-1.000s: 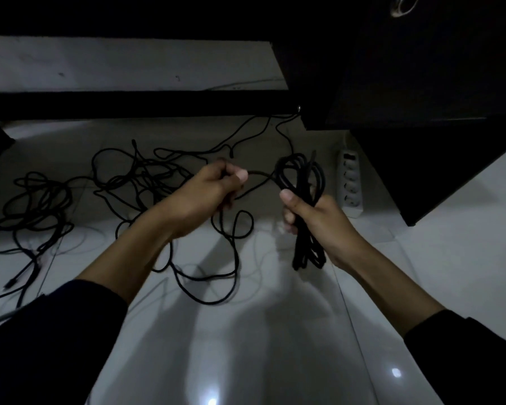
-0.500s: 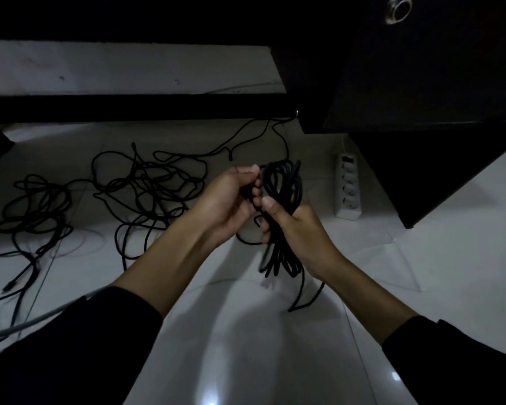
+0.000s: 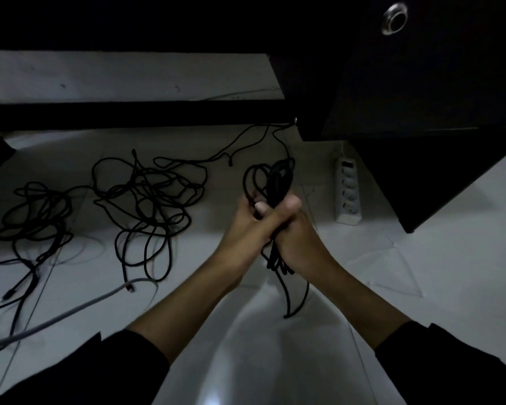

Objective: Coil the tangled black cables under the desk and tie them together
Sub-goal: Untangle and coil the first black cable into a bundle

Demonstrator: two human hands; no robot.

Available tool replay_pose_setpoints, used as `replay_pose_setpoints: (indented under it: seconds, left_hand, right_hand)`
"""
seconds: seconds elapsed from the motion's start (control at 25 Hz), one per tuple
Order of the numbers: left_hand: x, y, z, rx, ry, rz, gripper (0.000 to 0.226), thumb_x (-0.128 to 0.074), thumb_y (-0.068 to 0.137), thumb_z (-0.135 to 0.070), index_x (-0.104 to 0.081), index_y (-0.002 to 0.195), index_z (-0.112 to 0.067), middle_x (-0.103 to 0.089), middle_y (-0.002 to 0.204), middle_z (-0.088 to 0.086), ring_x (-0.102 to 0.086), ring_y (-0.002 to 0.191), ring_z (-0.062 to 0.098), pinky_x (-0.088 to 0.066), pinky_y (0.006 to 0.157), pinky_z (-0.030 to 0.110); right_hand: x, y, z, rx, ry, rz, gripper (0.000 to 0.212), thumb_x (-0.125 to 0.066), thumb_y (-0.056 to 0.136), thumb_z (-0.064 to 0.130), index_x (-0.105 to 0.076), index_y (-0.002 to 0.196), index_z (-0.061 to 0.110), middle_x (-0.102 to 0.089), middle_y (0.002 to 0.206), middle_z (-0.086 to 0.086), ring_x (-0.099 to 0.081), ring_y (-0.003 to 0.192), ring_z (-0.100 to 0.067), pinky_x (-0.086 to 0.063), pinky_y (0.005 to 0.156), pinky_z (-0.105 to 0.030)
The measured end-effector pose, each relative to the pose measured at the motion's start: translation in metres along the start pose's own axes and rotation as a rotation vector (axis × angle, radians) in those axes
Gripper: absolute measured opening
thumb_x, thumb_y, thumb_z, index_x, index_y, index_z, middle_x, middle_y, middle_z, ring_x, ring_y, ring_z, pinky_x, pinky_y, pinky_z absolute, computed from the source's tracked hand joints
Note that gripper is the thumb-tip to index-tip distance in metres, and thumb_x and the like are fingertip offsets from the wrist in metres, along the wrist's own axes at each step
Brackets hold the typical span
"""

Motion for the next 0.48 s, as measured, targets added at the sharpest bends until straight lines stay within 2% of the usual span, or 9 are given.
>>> replay_pose_setpoints:
  seconds: [0.08,0.16,0.2,0.24,0.32,0.4,0.48]
  left_hand:
    - [-0.003,0.003,0.000,0.036,-0.054,-0.057,0.047,-0.071,0.083,-0.039,-0.060,0.122,-0.016,-0.072,0.109,-0.001,-0.067,0.101,0.005,-0.053,0.087,0.024]
    - [0.001,0.008,-0.002,0.075,-0.094,-0.077,0.041,-0.066,0.087,-0.036,-0.064,0.119,-0.010,-0.073,0.107,0.005,-0.068,0.102,0.012,-0.051,0.096,0.033]
    - [0.003,0.009,-0.003,0.065,-0.109,-0.066,0.041,-0.062,0.090,-0.036,-0.064,0.118,-0.007,-0.072,0.107,0.008,-0.068,0.104,0.015,-0.050,0.099,0.035]
    - [0.005,0.010,-0.004,0.046,-0.109,-0.052,0.042,-0.060,0.091,-0.037,-0.063,0.118,-0.004,-0.072,0.107,0.009,-0.067,0.106,0.017,-0.049,0.100,0.036]
    - [0.005,0.009,-0.005,0.006,-0.099,-0.034,0.039,-0.056,0.094,-0.036,-0.064,0.114,-0.005,-0.072,0.105,0.008,-0.067,0.104,0.017,-0.050,0.098,0.033]
    - [0.004,0.009,-0.007,-0.019,-0.081,-0.030,0.033,-0.053,0.096,-0.035,-0.066,0.109,-0.007,-0.073,0.100,0.007,-0.069,0.099,0.013,-0.052,0.091,0.027]
    - [0.002,0.009,-0.008,-0.046,-0.069,-0.032,0.030,-0.049,0.098,-0.031,-0.068,0.097,-0.008,-0.073,0.089,0.005,-0.070,0.089,0.011,-0.054,0.080,0.020]
  right_hand:
    - [-0.006,-0.002,-0.002,0.006,-0.066,0.017,0.032,-0.039,0.102,0.026,-0.053,0.127,0.013,-0.065,0.115,-0.005,-0.060,0.107,-0.005,-0.048,0.093,-0.022]
    - [-0.006,-0.005,0.003,-0.003,-0.134,0.047,0.028,-0.029,0.105,0.021,-0.053,0.116,0.030,-0.065,0.102,0.003,-0.060,0.092,0.006,-0.047,0.075,-0.009]
    - [-0.004,-0.006,0.006,0.022,-0.190,0.063,0.025,-0.029,0.105,0.018,-0.048,0.113,0.033,-0.062,0.098,0.007,-0.060,0.087,0.005,-0.047,0.070,-0.009]
    - [-0.002,-0.006,0.009,0.057,-0.228,0.054,0.021,-0.033,0.103,0.015,-0.043,0.118,0.026,-0.060,0.099,0.005,-0.060,0.088,0.001,-0.049,0.071,-0.013]
    - [0.000,-0.008,0.014,0.133,-0.317,0.054,0.025,-0.037,0.100,0.012,-0.034,0.125,0.016,-0.060,0.102,-0.003,-0.061,0.089,-0.009,-0.052,0.072,-0.024]
    - [-0.002,-0.008,0.017,0.091,-0.235,0.038,0.014,-0.027,0.105,0.022,-0.037,0.115,0.023,-0.062,0.095,0.003,-0.062,0.084,-0.005,-0.051,0.068,-0.025]
    - [-0.005,-0.008,0.019,0.061,-0.188,0.022,0.026,-0.017,0.105,0.032,-0.040,0.108,0.021,-0.062,0.089,0.003,-0.062,0.079,-0.004,-0.051,0.065,-0.023]
Point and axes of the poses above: each hand's wrist, its own y-axis towards the middle knuckle, its own x-axis out of the back of the hand, z = x × y, the point moved 4 cm from there along y, towards the middle knuckle
